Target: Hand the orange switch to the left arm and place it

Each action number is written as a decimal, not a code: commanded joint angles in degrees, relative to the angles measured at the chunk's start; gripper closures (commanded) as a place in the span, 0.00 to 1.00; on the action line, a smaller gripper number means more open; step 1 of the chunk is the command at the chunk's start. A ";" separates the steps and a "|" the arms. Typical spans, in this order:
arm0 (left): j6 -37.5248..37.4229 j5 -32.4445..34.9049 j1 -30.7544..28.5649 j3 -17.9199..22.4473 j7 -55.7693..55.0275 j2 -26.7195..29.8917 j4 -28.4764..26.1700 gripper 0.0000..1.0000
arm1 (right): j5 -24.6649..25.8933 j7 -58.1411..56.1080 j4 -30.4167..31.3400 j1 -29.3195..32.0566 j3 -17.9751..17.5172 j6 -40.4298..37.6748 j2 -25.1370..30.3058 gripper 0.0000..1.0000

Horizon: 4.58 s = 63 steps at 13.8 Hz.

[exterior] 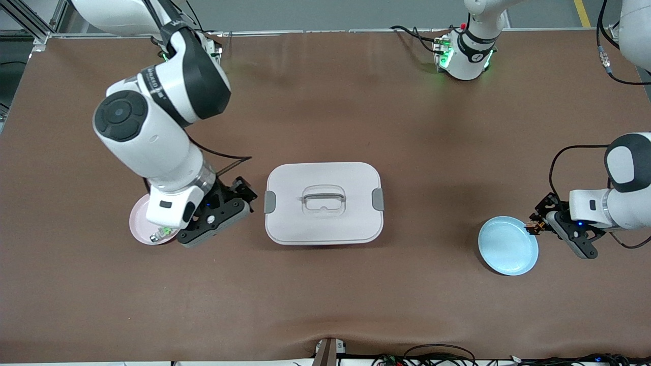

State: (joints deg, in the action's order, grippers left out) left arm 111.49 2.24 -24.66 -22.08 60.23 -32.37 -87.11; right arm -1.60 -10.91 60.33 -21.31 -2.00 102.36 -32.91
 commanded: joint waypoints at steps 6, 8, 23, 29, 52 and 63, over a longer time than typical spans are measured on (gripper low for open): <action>8.47 4.62 -2.59 -0.25 18.24 -6.21 0.63 1.00 | 3.62 -12.21 0.23 8.82 -0.38 -6.55 4.51 0.00; 10.23 4.79 -2.33 -0.34 22.71 -7.18 0.45 1.00 | 3.89 -12.29 0.14 10.23 1.64 -9.19 5.39 0.00; 25.27 11.20 1.27 -0.34 42.76 -15.62 0.19 0.72 | 6.34 -11.94 0.49 17.53 3.67 -17.29 10.93 0.00; 24.57 9.72 1.27 -0.51 41.46 -14.92 0.27 0.00 | 5.03 6.22 0.58 17.88 3.58 -18.52 13.31 0.00; -1.10 9.28 0.66 -3.50 -34.45 6.78 0.45 0.00 | 2.75 7.82 11.12 22.54 3.76 -20.89 19.28 0.00; -10.94 8.83 -0.13 -9.39 -60.26 13.47 0.71 0.00 | 1.96 12.75 16.82 23.86 3.32 -16.95 22.79 0.00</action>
State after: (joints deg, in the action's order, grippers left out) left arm 101.55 11.76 -23.38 -31.14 -1.52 -20.42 -85.60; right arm 1.05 0.88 72.45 1.65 2.26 83.39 -13.74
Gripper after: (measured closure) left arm 0.000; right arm 0.000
